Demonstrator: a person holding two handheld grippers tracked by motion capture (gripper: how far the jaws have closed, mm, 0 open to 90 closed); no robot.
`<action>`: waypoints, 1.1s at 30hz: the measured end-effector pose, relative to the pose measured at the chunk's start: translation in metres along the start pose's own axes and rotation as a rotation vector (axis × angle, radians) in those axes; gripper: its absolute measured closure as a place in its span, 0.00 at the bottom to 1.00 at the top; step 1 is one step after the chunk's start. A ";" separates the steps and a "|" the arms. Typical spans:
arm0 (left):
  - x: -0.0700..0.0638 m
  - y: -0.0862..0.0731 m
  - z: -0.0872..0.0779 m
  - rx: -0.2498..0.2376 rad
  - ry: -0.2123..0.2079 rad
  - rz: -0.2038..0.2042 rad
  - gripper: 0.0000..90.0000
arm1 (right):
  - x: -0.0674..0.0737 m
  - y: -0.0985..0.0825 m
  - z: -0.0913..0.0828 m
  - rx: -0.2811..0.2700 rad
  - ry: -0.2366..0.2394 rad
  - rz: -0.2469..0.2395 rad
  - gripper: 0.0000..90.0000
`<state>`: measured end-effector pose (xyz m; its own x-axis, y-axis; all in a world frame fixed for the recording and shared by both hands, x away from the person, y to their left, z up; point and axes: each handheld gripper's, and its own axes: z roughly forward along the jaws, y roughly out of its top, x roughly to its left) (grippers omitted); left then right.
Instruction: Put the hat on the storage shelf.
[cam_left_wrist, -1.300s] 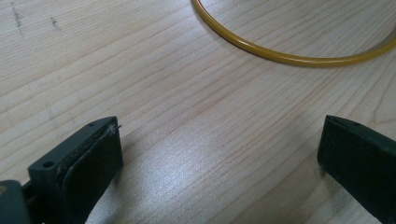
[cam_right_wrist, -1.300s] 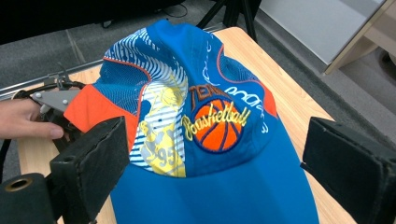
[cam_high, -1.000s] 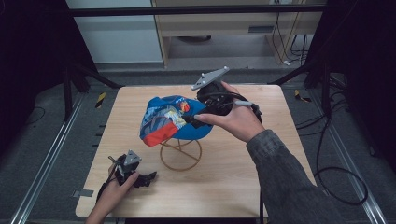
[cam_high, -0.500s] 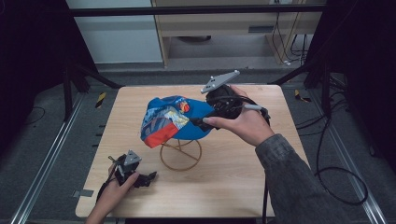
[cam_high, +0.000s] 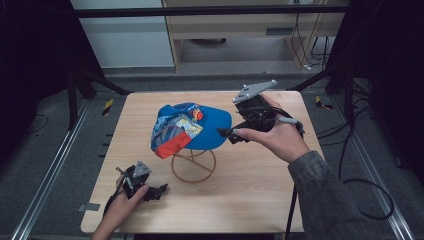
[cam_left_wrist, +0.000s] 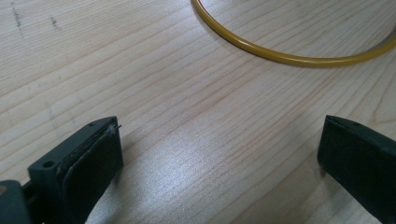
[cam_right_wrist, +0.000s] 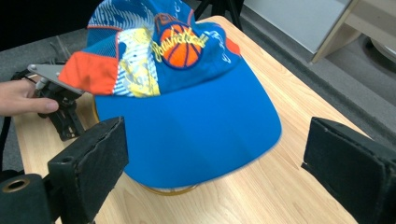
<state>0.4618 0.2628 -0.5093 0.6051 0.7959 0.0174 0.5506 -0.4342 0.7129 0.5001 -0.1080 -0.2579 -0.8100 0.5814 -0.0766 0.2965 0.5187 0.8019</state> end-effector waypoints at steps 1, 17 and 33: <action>0.000 0.000 0.000 0.000 0.000 0.000 0.00 | -0.001 -0.002 -0.001 0.001 -0.003 0.003 0.07; 0.000 0.000 0.000 -0.001 0.000 -0.002 0.00 | -0.013 -0.035 -0.017 -0.008 -0.025 0.048 0.07; 0.000 0.000 0.000 0.003 -0.001 0.002 0.00 | -0.017 -0.050 -0.020 -0.010 -0.036 0.066 0.06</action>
<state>0.4617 0.2629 -0.5092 0.6068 0.7947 0.0177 0.5514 -0.4368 0.7107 0.4890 -0.1570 -0.2849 -0.7702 0.6363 -0.0442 0.3436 0.4723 0.8117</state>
